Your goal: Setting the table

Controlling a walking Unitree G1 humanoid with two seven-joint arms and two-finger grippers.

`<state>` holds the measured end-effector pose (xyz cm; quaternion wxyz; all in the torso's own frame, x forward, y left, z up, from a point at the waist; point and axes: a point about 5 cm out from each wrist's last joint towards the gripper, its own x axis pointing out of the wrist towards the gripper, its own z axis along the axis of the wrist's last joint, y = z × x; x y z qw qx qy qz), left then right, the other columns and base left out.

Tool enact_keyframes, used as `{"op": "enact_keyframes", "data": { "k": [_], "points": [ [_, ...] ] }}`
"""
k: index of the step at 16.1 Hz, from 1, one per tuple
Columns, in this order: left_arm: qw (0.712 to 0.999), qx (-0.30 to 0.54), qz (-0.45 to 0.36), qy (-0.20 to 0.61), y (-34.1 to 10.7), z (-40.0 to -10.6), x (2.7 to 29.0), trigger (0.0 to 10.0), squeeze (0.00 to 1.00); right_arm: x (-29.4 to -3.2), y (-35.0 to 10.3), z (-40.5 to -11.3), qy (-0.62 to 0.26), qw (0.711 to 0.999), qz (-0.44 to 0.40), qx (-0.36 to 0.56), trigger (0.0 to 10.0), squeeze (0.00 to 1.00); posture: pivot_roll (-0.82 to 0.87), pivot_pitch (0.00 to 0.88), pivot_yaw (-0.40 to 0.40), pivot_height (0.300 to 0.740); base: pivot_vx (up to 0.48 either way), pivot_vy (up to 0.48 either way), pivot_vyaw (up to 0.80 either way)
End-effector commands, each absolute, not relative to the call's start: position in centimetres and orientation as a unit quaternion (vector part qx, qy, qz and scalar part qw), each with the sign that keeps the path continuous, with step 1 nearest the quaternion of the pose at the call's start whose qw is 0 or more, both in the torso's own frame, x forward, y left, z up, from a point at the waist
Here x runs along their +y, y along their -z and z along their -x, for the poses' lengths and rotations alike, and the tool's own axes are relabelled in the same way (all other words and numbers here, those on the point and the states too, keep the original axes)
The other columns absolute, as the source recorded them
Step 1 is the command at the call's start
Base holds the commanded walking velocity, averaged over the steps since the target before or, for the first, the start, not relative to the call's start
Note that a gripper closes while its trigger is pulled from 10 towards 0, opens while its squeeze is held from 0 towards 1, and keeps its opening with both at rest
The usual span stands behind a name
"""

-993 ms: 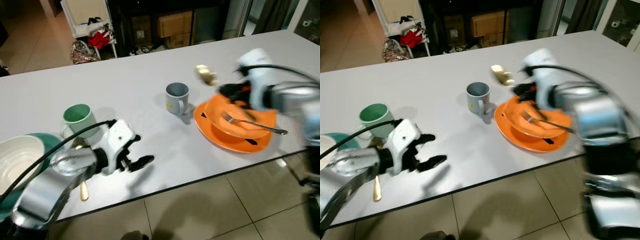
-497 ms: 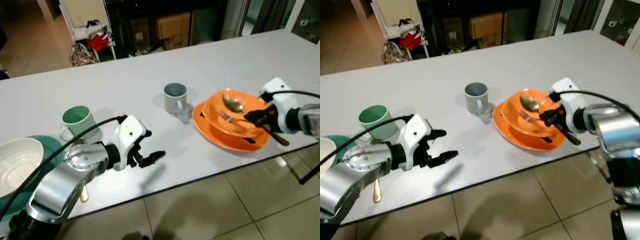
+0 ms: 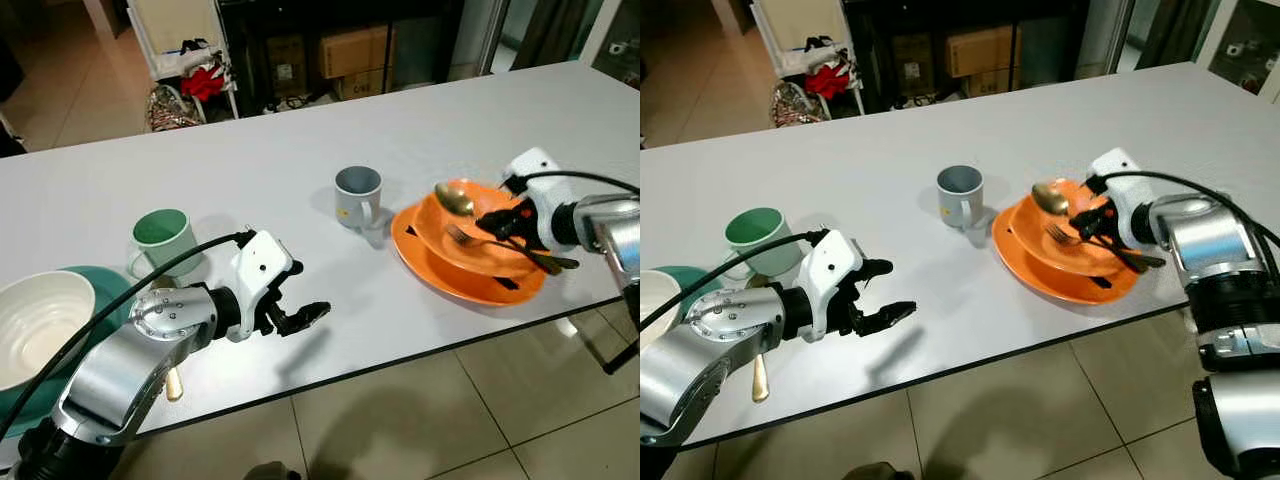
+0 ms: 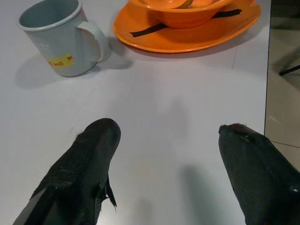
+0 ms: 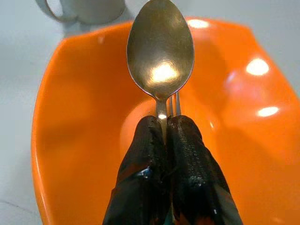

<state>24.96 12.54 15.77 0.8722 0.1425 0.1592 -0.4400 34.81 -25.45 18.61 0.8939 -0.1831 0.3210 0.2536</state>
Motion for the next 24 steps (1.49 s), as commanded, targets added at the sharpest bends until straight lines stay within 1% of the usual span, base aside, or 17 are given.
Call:
{"op": "enact_keyframes", "data": {
  "k": [1, 3, 4, 5, 6, 7, 8, 9, 11, 14, 16, 17, 18, 19, 20, 22, 24],
  "points": [
    [0.873, 0.159, -0.15, 0.437, -16.0, -24.9, 12.8, 10.0, 0.07, -25.2, -19.1, -35.1, -0.261, 0.892, 0.192, 0.316, 10.0, 0.0, 0.04, 0.0, 0.083, 0.74, 0.0, 0.0, 0.0],
    [0.873, 0.159, -0.15, 0.436, -15.9, -25.0, 12.8, 10.0, 0.06, -25.6, -18.2, -35.0, -0.261, 0.888, 0.189, 0.329, 10.0, 0.0, 0.04, 0.0, 0.088, 0.74, 0.0, 0.0, 0.0],
    [0.873, 0.159, -0.15, 0.437, -15.9, -25.0, 12.8, 10.0, 0.06, -25.6, -18.1, -35.0, -0.261, 0.887, 0.188, 0.331, 10.0, 0.12, 0.03, 0.0, 0.092, 0.74, 0.0, 0.0, 0.0],
    [0.873, 0.159, -0.151, 0.437, -15.9, -25.1, 12.7, 10.0, 0.06, -25.7, -17.9, -35.0, -0.26, 0.887, 0.185, 0.333, 10.0, 0.48, 0.03, 0.0, 0.094, 0.74, 0.0, 0.0, 0.0],
    [0.873, 0.158, -0.152, 0.436, -15.9, -25.1, 12.8, 10.0, 0.07, -25.7, -17.7, -35.0, -0.26, 0.887, 0.182, 0.335, 10.0, 0.81, 0.03, 0.0, 0.097, 0.74, 0.0, 0.0, 0.0],
    [0.873, 0.158, -0.153, 0.435, -15.9, -25.2, 12.8, 10.0, 0.07, -25.7, -17.7, -35.0, -0.26, 0.887, 0.181, 0.335, 10.0, 0.81, 0.03, 0.0, 0.097, 0.74, 0.0, 0.0, 0.0],
    [0.874, 0.156, -0.153, 0.433, -16.0, -25.2, 12.8, 10.0, 0.07, -25.7, -17.7, -35.0, -0.261, 0.889, 0.178, 0.333, 10.0, 0.98, 0.03, 0.0, 0.098, 0.74, 0.0, 0.0, 0.0],
    [0.876, 0.153, -0.153, 0.431, -16.1, -25.3, 12.8, 10.0, 0.07, -25.6, -17.9, -35.1, -0.262, 0.89, 0.175, 0.329, 10.0, 1.0, 0.03, 0.0, 0.099, 0.74, 0.0, 0.0, 0.0],
    [0.886, 0.14, -0.15, 0.416, -16.4, -25.5, 12.9, 10.0, 0.08, -25.6, -19.2, -35.2, -0.254, 0.9, 0.188, 0.3, 10.0, 1.0, 0.04, 0.0, 0.089, 0.74, 0.0, 0.0, 0.0],
    [0.936, 0.086, -0.119, 0.321, -17.7, -26.9, 13.6, 10.0, 0.09, -24.7, -23.2, -34.5, -0.235, 0.939, 0.164, 0.188, 10.0, 1.0, 0.05, 0.0, 0.071, 0.74, 0.0, 0.0, 0.0],
    [0.969, 0.021, -0.107, 0.222, -18.8, -27.6, 14.4, 10.0, 0.09, -21.2, -24.9, -31.8, -0.19, 0.97, 0.153, 0.015, 10.0, 1.0, 0.04, 0.0, 0.073, 0.74, 0.0, 0.0, 0.0],
    [0.972, 0.011, -0.108, 0.207, -18.9, -27.6, 14.5, 10.0, 0.09, -20.7, -24.9, -31.3, -0.176, 0.973, 0.147, -0.007, 10.0, 1.0, 0.04, 0.0, 0.075, 0.74, 0.0, 0.0, 0.0],
    [0.982, -0.006, -0.081, 0.17, -19.4, -27.5, 14.7, 10.0, 0.1, -18.7, -24.0, -29.1, -0.183, 0.976, 0.109, -0.035, 10.0, 1.0, 0.03, 0.0, 0.076, 0.74, 0.0, 0.0, 0.0],
    [0.984, -0.011, -0.078, 0.162, -19.5, -27.4, 14.7, 10.0, 0.1, -18.1, -23.8, -28.5, -0.19, 0.976, 0.1, -0.041, 10.0, 1.0, 0.03, 0.0, 0.076, 0.74, 0.0, 0.0, 0.0],
    [0.988, -0.013, -0.072, 0.137, -19.4, -27.2, 14.6, 10.0, 0.1, -16.7, -22.5, -26.6, -0.185, 0.979, 0.067, -0.044, 10.0, 1.0, 0.03, 0.0, 0.068, 0.74, 0.0, 0.0, 0.44],
    [0.993, -0.009, -0.063, 0.103, -19.0, -26.9, 14.8, 10.0, 0.09, -15.4, -20.3, -24.8, -0.158, 0.986, 0.03, -0.034, 10.0, 1.0, 0.04, 0.0, 0.059, 0.74, 0.0, -0.461, 0.8],
    [0.993, -0.004, -0.077, 0.094, -18.5, -26.8, 14.8, 10.0, 0.09, -14.7, -18.8, -24.1, -0.153, 0.988, 0.019, -0.017, 10.0, 1.0, 0.05, 0.0, 0.051, 0.74, 0.0, -0.48, 0.8]
  ]
}}
